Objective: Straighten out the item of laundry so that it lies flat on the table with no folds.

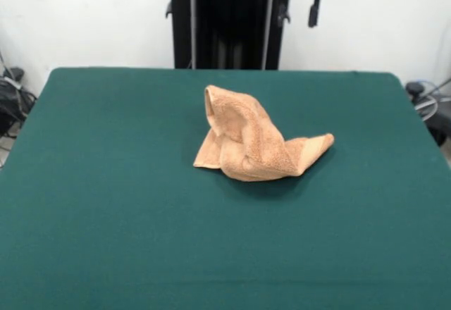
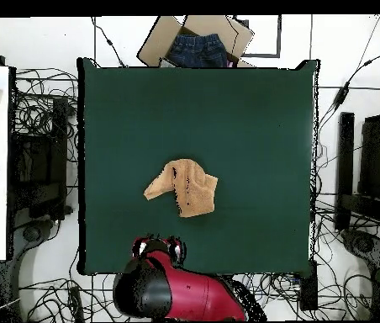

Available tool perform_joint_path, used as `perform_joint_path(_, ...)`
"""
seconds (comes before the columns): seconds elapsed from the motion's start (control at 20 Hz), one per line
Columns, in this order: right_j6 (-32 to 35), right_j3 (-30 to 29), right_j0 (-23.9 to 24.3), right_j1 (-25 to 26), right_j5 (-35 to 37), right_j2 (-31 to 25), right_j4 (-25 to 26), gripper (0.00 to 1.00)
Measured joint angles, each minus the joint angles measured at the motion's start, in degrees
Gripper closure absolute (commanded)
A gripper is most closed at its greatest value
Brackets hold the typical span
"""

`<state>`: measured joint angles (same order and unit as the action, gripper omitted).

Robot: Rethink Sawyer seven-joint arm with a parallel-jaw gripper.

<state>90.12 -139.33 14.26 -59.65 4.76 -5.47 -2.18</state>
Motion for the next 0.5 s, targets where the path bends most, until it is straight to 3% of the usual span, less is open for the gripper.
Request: perform_joint_path(0.5,0.0,-0.4,0.1,8.2,-4.6,-0.2,2.4,0.0)
